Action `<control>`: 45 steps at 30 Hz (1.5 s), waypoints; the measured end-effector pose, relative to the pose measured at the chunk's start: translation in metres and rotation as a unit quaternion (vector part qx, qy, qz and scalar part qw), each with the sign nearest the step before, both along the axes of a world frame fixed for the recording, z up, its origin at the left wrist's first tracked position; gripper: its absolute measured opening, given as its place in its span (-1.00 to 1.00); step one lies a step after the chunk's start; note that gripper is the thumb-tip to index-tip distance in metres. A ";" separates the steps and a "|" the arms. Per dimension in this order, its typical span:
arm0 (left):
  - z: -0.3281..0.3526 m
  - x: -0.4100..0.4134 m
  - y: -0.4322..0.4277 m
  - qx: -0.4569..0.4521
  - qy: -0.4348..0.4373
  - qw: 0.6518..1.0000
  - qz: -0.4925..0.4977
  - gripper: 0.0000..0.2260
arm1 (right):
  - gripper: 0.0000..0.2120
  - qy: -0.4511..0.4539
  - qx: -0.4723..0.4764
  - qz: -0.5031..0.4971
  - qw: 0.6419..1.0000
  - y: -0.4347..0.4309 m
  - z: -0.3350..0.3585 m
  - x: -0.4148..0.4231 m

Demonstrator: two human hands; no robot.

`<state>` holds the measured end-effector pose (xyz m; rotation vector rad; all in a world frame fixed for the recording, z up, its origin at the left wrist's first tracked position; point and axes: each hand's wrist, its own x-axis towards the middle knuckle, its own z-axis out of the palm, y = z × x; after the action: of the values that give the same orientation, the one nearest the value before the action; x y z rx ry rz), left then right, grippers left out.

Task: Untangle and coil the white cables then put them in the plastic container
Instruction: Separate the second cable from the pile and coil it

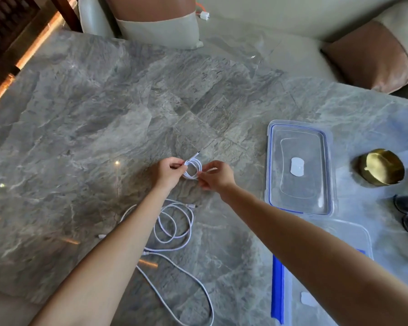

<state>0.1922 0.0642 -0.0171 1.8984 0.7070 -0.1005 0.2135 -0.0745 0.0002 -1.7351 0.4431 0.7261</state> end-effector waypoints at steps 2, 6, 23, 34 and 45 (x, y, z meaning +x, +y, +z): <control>-0.004 0.002 0.003 0.016 0.006 1.000 0.001 -0.80 | -0.78 -0.008 -0.002 0.006 1.000 0.003 -0.005 0.004; -0.008 -0.001 0.006 0.031 0.005 0.999 -0.004 -0.79 | -0.82 -0.026 -0.011 0.042 0.999 0.005 -0.008 0.004; 0.016 -0.107 0.004 0.186 -0.048 0.978 -0.086 -0.81 | -0.77 -0.248 -0.218 0.451 0.829 -0.007 -0.003 -0.067; 0.043 -0.113 -0.005 0.228 -0.102 0.958 -0.139 -0.77 | -0.74 -0.296 -0.245 0.401 0.832 -0.022 0.025 -0.054; 0.085 -0.112 -0.014 0.175 -0.141 0.965 -0.136 -0.97 | -0.83 -0.195 -0.002 0.301 0.934 -0.070 0.093 -0.034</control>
<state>0.0807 0.0497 0.0683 2.2830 0.2786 0.1301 0.1797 -0.1446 0.0937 -1.9765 -0.3829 0.7721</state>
